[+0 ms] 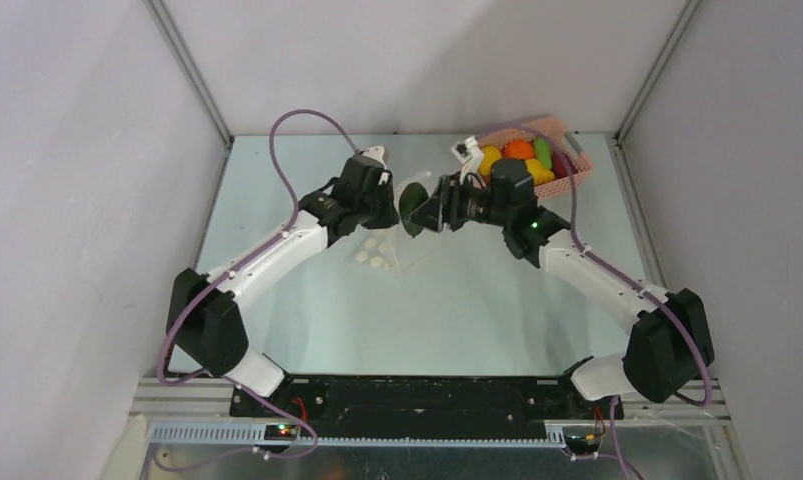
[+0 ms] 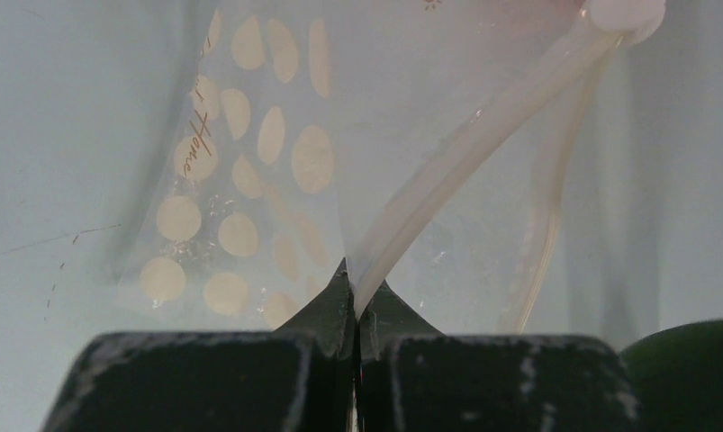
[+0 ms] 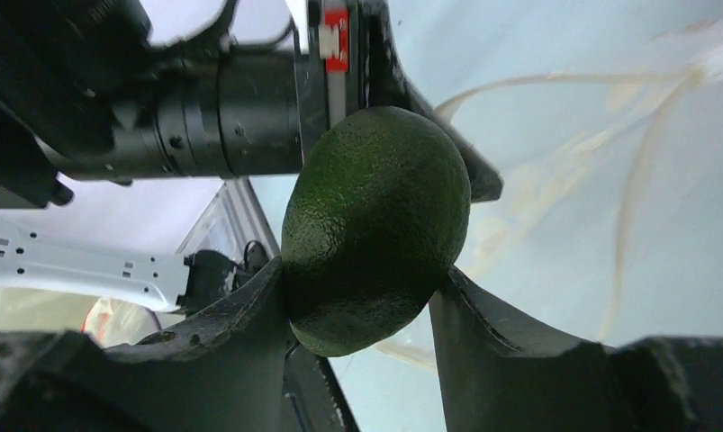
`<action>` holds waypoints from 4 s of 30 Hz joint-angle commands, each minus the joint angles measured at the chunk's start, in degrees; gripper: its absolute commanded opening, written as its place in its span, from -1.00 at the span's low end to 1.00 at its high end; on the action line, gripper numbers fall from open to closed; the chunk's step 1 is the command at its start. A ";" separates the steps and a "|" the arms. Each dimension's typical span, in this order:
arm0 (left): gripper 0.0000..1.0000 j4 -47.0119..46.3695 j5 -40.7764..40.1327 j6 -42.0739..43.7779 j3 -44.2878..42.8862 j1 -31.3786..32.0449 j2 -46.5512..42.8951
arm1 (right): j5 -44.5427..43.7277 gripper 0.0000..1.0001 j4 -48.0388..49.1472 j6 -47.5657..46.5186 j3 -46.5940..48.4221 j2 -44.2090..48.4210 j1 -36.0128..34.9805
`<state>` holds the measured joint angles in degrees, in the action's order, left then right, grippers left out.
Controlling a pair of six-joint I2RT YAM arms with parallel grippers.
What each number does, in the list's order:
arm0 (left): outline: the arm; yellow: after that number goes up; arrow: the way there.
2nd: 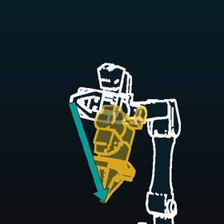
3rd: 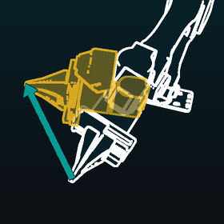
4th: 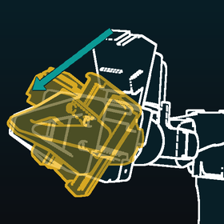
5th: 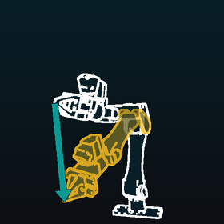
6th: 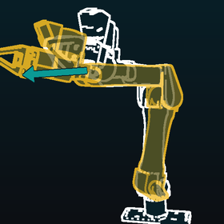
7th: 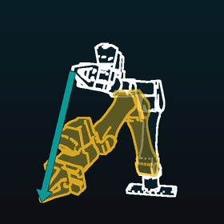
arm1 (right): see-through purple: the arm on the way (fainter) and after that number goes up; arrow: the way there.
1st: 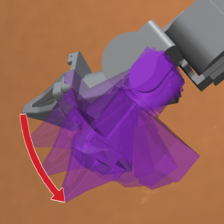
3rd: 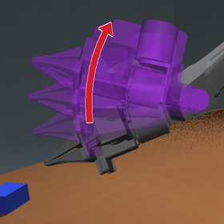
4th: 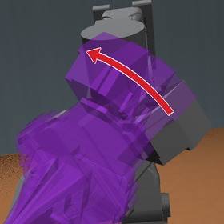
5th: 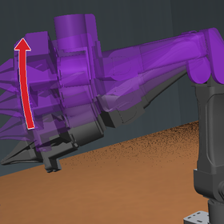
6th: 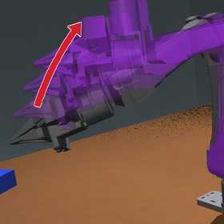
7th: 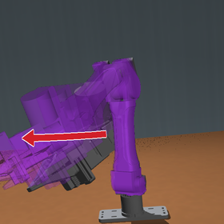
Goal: Place the food in the zip-top bag and seal the zipper
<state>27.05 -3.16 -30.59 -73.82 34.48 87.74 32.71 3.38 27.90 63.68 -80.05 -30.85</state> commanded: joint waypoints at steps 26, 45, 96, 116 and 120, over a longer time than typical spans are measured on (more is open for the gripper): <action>-1.00 -3.01 3.97 -3.87 1.54 0.02 -4.76 | -29.81 0.99 -7.59 1.12 -3.79 0.65 -9.42; -1.00 -2.33 2.64 -2.90 1.82 0.02 -5.05 | -43.71 0.99 -22.85 -0.07 10.25 -2.85 14.80; -1.00 -2.34 4.40 -2.46 0.86 0.05 -0.75 | -47.55 0.81 -32.66 -24.03 54.30 -59.27 27.06; -1.00 -2.55 4.08 -2.38 1.42 0.06 -2.01 | -46.64 -0.44 -28.09 -22.71 51.16 -50.55 27.24; -1.00 -2.91 4.08 -2.52 1.74 0.06 -2.61 | -44.81 -0.49 -27.52 -22.18 48.77 -45.14 27.13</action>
<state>24.97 0.69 -33.87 -70.87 34.37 87.07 -13.80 -27.53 4.56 113.75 -135.09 -3.73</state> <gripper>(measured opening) 0.005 0.893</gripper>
